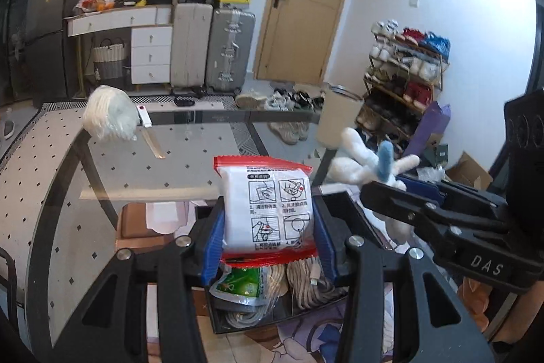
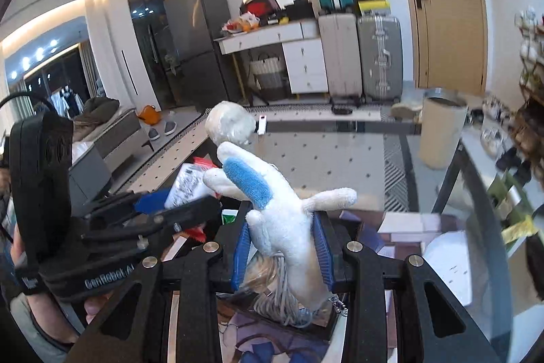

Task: Organize soft objects
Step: 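Lift the white-red packet and plush toy and carry both over the black box, then lower the packet and plush toy into the box and open both tools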

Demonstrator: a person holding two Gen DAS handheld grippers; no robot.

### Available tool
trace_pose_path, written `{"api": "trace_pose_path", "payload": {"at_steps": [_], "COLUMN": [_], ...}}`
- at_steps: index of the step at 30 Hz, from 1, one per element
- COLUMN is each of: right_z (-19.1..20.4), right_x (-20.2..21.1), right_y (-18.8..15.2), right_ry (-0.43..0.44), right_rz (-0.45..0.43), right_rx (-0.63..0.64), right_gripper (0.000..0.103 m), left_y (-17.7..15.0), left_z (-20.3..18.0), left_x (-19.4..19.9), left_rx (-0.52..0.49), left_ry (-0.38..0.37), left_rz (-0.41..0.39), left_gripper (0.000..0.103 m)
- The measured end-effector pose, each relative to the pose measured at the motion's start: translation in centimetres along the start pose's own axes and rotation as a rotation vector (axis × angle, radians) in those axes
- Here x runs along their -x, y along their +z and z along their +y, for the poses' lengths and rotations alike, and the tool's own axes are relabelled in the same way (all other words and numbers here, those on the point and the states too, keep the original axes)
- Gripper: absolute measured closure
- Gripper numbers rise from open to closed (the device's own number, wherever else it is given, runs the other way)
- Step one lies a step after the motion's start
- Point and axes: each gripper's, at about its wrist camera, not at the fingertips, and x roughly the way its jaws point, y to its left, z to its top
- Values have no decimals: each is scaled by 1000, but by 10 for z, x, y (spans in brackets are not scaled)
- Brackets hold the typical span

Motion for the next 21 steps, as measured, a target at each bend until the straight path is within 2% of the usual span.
{"api": "trace_pose_path", "payload": {"at_steps": [4,8,15,19,21], "right_z": [-17,-28,-32,-29,-24], "right_x": [-19,-37,-51,-55,-55], "right_y": [-6,-15,-25,-27,-30], "right_ry": [30,52,41,29,7], "right_rz": [70,145,204,223,240], "right_rx": [-96,-150,-133,-66,-30], "right_gripper": [69,69,69,69,69], "left_y": [-6,-19,-28,-37,-36], "left_z": [2,3,-5,-19,-19], "left_x": [-18,-40,-39,-37,-34], "left_rx": [20,33,17,-43,-27], "left_ry": [6,27,44,50,46], "left_rz": [65,171,206,251,253], "left_gripper": [57,57,57,57,57]}}
